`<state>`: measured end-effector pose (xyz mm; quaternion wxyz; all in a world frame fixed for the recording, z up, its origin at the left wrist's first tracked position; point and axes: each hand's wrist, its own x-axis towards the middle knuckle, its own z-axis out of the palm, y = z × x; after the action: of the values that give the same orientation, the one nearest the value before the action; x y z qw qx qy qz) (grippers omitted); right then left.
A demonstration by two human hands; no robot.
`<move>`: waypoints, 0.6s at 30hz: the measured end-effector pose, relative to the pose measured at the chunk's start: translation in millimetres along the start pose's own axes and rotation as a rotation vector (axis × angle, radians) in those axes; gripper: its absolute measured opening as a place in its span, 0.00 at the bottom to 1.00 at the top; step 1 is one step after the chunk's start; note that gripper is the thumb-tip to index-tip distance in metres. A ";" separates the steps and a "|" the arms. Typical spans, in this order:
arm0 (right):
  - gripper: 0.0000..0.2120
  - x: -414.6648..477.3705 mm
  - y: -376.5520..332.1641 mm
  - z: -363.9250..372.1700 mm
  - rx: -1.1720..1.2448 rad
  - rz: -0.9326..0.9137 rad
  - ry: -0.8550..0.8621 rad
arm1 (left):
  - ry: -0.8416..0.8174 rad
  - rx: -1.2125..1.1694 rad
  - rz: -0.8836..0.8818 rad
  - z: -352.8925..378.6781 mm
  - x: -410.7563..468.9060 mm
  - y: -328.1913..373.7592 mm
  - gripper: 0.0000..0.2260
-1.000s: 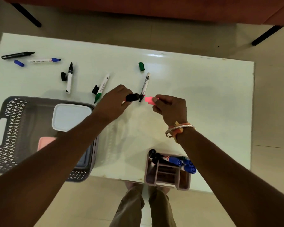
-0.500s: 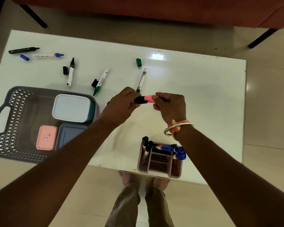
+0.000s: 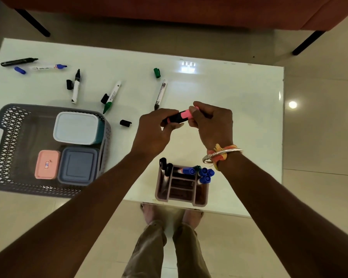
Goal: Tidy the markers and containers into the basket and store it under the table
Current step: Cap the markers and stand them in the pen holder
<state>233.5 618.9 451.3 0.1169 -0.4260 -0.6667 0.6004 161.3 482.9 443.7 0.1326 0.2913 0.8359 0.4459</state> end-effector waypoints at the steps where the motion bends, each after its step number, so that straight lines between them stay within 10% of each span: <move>1: 0.11 -1.6 -3.4 -3.7 0.005 -0.005 -0.028 | 0.010 -0.026 -0.019 0.4 -3.4 3.2 0.13; 10: 0.12 -57.7 -34.8 -51.3 0.180 0.028 -0.005 | -0.206 -0.382 -0.187 -21.3 -12.5 24.8 0.26; 18: 0.15 -152.4 19.2 -55.2 -0.458 -0.287 -0.202 | -0.013 -0.462 -0.444 -30.9 -44.1 -7.8 0.19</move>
<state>371.4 548.1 502.2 0.0346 -0.2806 -0.8466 0.4510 178.6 432.2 453.1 0.2947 0.0669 0.7549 0.5820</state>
